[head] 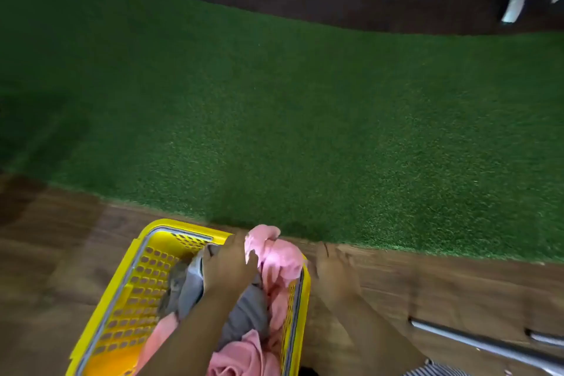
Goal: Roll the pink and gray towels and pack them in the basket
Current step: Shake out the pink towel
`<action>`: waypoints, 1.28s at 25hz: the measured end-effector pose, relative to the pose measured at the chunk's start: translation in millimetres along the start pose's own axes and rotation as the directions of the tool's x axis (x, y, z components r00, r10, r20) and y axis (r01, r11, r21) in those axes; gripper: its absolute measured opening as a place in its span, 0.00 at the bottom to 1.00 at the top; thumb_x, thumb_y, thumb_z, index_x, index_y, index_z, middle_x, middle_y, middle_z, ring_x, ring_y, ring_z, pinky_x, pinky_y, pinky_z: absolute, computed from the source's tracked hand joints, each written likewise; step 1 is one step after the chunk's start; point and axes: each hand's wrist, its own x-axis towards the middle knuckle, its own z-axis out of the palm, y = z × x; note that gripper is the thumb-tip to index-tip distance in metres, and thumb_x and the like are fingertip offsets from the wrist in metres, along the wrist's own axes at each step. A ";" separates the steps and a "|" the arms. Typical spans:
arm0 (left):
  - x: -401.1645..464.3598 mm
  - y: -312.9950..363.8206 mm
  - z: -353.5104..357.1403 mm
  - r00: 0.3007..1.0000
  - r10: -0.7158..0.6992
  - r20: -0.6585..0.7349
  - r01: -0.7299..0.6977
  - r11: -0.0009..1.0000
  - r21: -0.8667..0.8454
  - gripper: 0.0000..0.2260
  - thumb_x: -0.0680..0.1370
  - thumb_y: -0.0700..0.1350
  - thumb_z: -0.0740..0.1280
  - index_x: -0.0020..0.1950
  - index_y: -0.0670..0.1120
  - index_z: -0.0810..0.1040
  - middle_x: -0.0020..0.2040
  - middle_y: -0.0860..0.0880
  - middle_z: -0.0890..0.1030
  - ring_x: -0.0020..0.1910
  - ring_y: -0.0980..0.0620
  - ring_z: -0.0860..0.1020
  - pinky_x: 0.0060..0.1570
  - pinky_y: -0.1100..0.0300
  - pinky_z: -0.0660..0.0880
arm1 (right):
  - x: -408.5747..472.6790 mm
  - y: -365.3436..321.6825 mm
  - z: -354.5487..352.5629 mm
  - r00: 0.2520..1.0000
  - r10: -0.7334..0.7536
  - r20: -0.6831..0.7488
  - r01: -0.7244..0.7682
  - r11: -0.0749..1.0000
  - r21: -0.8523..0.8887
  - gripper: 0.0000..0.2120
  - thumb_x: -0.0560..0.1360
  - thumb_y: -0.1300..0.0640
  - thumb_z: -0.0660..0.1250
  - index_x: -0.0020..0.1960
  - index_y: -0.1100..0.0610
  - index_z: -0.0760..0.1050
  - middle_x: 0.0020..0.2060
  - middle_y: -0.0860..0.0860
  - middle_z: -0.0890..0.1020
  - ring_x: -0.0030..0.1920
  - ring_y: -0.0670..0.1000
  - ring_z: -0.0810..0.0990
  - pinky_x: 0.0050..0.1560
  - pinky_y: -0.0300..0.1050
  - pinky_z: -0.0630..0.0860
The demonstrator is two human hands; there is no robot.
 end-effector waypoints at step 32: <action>-2.0 38.6 -282.3 0.872 0.444 0.208 -0.131 0.620 -0.774 0.25 0.61 0.37 0.61 0.52 0.60 0.76 0.58 0.52 0.77 0.57 0.53 0.73 0.53 0.63 0.69 | 31.1 -130.7 -321.8 0.993 -0.105 0.055 -0.034 0.193 0.981 0.15 0.74 0.70 0.58 0.34 0.56 0.75 0.33 0.53 0.78 0.38 0.52 0.75 0.43 0.43 0.70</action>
